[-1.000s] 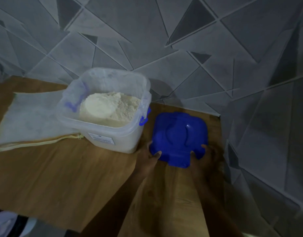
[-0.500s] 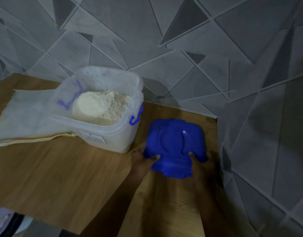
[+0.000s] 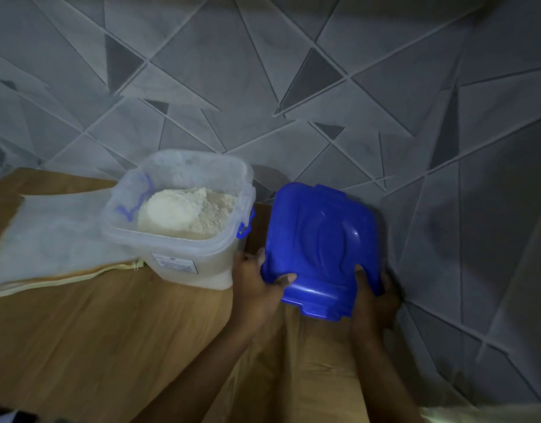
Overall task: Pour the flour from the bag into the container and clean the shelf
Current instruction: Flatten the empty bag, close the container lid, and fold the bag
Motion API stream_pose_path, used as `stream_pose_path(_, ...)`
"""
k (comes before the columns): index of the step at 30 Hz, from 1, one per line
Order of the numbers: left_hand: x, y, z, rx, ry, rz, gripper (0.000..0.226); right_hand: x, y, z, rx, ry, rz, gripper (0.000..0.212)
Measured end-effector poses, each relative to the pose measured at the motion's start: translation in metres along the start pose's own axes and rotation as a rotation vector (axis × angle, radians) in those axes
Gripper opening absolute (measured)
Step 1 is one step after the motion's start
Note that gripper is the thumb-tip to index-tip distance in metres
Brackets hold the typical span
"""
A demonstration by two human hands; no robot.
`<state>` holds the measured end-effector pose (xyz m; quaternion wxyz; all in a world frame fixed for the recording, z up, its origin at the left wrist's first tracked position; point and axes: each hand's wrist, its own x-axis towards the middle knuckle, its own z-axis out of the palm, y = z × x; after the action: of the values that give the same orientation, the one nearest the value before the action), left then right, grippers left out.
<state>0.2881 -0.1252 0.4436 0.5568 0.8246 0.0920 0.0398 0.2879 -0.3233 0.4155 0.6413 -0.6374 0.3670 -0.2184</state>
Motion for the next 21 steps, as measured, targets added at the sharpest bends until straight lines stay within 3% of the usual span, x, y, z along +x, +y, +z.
stream_pose_path(5,-0.020,0.031,-0.031,-0.002,0.001,0.111,0.066,-0.004,-0.027,0.003,0.102,-0.052,-0.031,0.059)
stream_pose_path(8,-0.028,0.046,-0.058,-0.024,0.024,0.117,0.046,-0.006,-0.045,0.016,0.125,-0.120,-0.064,0.072)
stream_pose_path(11,-0.031,0.053,-0.087,-0.016,0.111,0.160,0.028,-0.014,-0.072,0.042,0.080,-0.195,-0.180,0.051)
stream_pose_path(13,-0.028,0.051,-0.109,-0.032,0.199,0.171,0.022,-0.019,-0.089,0.068,0.024,-0.281,-0.270,0.053)
stream_pose_path(15,-0.026,0.048,-0.126,-0.087,0.268,0.146,0.020,-0.024,-0.106,0.095,0.002,-0.348,-0.330,0.064)
stream_pose_path(18,-0.024,0.035,-0.149,-0.207,0.338,0.099,0.019,-0.031,-0.123,0.134,-0.080,-0.455,-0.411,0.045)
stream_pose_path(21,-0.023,0.020,-0.166,-0.294,0.344,0.009,0.022,-0.038,-0.136,0.169,-0.194,-0.543,-0.513,0.043)
